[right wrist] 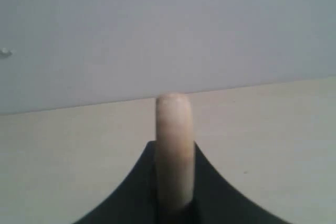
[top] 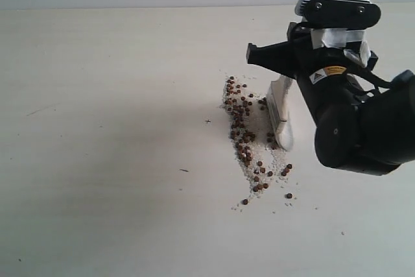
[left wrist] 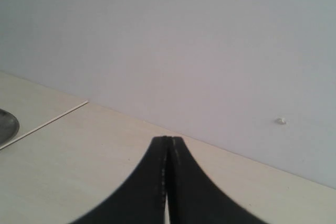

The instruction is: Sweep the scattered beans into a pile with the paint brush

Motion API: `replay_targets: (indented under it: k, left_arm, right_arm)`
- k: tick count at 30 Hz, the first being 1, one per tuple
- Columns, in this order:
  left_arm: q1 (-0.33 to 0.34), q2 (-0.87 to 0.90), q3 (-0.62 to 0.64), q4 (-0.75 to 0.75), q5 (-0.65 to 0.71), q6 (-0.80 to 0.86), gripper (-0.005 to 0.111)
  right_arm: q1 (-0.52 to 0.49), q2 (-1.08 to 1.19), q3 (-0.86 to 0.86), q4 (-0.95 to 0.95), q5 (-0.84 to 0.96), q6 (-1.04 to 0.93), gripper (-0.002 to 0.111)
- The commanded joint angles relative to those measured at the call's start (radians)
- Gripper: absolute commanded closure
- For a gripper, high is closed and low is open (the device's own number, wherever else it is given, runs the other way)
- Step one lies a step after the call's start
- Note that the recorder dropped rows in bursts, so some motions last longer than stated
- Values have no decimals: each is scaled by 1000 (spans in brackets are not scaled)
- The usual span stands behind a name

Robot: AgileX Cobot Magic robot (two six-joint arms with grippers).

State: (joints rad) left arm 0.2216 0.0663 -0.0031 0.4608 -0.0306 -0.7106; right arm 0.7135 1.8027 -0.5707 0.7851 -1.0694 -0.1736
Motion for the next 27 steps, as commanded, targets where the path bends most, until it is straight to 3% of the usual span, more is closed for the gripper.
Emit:
replay_targets:
  k: [1,8,22,25,27]
  left_arm:
    - [-1,-6,3,1,-3,2,107]
    - [-1,-6,3,1,-3,2,107]
    - [-1,-6,3,1,-3,2,107]
    - [-1,-6,3,1,-3,2,107]
    - [-1,-6,3,1,-3,2,107]
  right_arm:
    - [-5,35,-48,-38,77,50,108]
    - [-5,26,-56,-44,69,23,108]
    - [-5,-214,-54,22,101,-328,108]
    - [-79,-256,-54,53,86,-494,108]
    - [-145,-252,-54,53,101,-495,108]
